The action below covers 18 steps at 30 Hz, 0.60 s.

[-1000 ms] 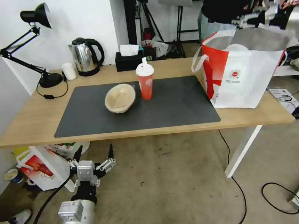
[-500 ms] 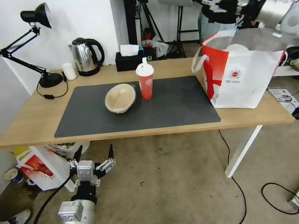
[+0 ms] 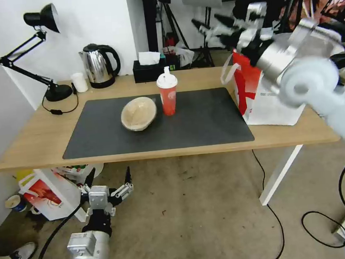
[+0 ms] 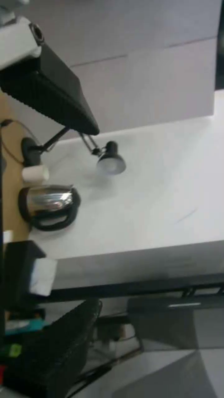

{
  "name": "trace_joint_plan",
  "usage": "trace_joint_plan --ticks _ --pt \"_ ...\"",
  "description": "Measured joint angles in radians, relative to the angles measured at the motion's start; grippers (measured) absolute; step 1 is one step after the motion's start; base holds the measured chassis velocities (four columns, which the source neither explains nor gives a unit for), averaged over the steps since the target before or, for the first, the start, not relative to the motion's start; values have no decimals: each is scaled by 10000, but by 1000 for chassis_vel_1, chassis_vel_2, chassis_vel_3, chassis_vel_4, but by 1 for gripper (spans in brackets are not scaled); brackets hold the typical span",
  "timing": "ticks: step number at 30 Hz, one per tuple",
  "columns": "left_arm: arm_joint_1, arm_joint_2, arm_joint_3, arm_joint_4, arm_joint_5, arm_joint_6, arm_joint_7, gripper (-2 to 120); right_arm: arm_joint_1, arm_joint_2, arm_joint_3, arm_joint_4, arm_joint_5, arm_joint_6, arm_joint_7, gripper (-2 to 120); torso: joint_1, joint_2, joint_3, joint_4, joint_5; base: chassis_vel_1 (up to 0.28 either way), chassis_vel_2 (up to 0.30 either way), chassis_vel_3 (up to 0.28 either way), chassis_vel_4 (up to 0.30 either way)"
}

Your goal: Pick up the trash from the table and place it into the takeout bag.

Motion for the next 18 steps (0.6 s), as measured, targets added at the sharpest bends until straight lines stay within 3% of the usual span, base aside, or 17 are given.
trace_joint_plan --ticks 9,18 --pt "-1 -2 0 0 0 0 0 100 -2429 334 1337 451 -2225 358 15 100 -1 0 0 -3 -2 0 0 0 0" --pt "0 -2 0 0 0 0 1 100 -5585 1854 3332 763 -4926 778 -442 100 0 -1 1 -1 5 0 0 0 0"
